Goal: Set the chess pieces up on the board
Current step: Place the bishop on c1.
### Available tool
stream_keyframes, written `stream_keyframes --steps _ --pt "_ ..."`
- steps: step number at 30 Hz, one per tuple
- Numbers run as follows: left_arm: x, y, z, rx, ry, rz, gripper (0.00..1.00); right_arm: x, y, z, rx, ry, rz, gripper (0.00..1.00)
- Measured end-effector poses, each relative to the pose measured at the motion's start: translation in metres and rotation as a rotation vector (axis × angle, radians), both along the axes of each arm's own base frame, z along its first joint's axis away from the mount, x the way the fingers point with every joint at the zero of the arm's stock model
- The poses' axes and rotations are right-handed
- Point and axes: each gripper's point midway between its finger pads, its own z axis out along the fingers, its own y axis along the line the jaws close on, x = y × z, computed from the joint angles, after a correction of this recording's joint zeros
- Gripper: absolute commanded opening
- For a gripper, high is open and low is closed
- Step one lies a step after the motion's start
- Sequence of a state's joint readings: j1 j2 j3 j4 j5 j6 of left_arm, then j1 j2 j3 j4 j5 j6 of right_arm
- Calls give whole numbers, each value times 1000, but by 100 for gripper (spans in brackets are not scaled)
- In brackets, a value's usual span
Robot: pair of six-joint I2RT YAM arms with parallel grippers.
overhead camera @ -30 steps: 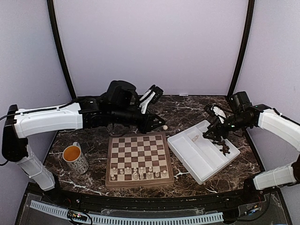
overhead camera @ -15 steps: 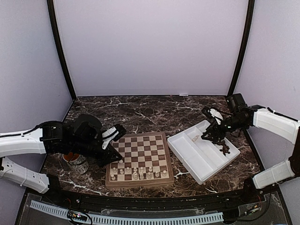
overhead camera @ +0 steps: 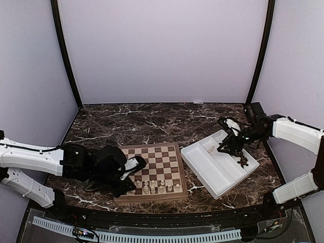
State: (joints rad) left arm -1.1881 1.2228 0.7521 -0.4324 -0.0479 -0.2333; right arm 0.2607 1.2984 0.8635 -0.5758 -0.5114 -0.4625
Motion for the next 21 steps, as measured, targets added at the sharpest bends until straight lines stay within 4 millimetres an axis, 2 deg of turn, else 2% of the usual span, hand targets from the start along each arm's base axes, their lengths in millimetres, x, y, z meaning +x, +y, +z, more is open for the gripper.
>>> stream_keyframes --steps 5,13,21 --pt "5 -8 0 -20 -16 17 11 0 0 0 -1 -2 3 66" --pt "8 -15 -16 -4 6 48 12 -1 0 -2 -3 1 6 66" --pt "10 -16 -20 2 7 64 19 -1 0 -5 -7 11 8 66"
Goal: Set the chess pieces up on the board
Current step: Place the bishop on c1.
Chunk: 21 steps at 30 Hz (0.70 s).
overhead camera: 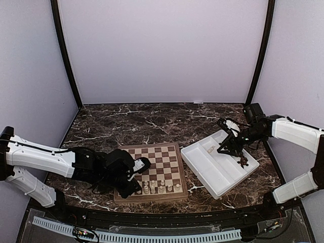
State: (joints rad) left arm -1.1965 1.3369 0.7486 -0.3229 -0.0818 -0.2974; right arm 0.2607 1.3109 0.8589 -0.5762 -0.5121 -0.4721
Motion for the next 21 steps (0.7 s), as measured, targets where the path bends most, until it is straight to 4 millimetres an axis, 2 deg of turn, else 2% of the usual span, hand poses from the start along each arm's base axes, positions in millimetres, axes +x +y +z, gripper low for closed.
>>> stream_keyframes --steps 6,14,21 --pt "-1 1 -11 32 15 1 23 0 0 0 0 -1 2 66" --pt "-1 1 -11 34 15 0 25 0 0 -1 0 2 2 66" --pt "-1 6 -12 57 9 5 40 -3 1 -1 1 13 10 63"
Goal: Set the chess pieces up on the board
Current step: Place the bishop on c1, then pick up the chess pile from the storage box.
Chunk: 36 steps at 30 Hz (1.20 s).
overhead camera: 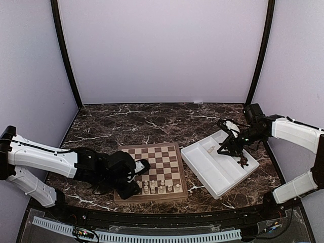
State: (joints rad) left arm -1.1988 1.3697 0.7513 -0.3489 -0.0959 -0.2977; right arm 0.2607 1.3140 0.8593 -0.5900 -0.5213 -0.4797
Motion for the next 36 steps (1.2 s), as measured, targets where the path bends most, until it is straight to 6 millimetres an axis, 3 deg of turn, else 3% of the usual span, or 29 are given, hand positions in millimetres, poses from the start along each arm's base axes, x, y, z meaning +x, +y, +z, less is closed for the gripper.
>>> stream_keyframes --steps 4,9,12,15,20,24,29,36 --pt "1 7 19 -6 -24 0 49 -4 -4 -2 -43 -8 45 54" --pt "10 1 82 -148 -139 -13 61 0 -14 -13 -160 -38 132 44" --pt "22 -9 115 -207 -217 -4 62 14 -19 -18 -236 -55 178 44" --pt "41 -26 135 -222 -269 24 62 35 -19 -17 -312 -105 228 45" --pt "72 -59 148 -240 -300 65 62 62 -12 -20 -409 -179 344 48" --pt "89 -74 157 -301 -293 96 62 78 -5 -42 -471 -181 457 50" --pt "105 -77 170 -402 -265 147 62 85 -4 -69 -522 -151 546 53" --pt "131 -68 177 -477 -239 209 62 98 4 -70 -556 -183 592 56"
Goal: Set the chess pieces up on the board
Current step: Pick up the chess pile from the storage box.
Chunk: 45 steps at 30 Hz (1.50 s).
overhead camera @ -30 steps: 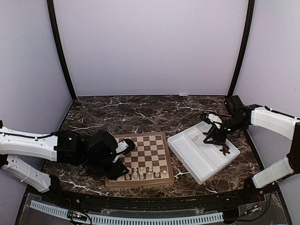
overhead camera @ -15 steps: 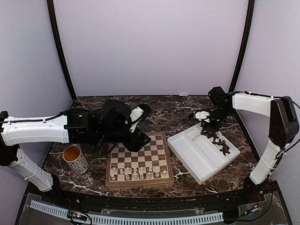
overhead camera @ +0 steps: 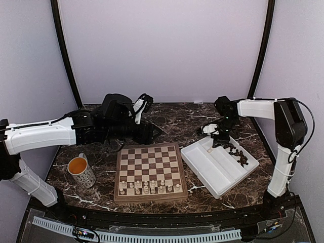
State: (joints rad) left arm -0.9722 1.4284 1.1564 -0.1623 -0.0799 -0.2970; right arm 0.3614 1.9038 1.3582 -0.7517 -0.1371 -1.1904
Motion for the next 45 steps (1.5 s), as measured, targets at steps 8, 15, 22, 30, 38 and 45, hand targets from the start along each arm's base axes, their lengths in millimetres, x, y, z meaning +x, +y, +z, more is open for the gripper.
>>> stream_keyframes --steps 8,15,22,30,38,45 --pt "8 3 3 -29 12 -8 62 8 6 -2 -56 -24 56 53" --pt "9 -1 5 -52 15 -28 62 6 3 -3 -105 -31 95 52" --pt "8 -2 1 -58 18 -36 62 3 4 -1 -117 -51 108 50" --pt "8 0 -5 -51 27 -32 62 -29 13 0 -133 4 175 49" --pt "7 0 -8 -62 34 -30 62 -36 14 1 -144 5 187 50" --pt "6 0 -7 -70 41 -31 62 -28 13 -17 -172 17 175 46"
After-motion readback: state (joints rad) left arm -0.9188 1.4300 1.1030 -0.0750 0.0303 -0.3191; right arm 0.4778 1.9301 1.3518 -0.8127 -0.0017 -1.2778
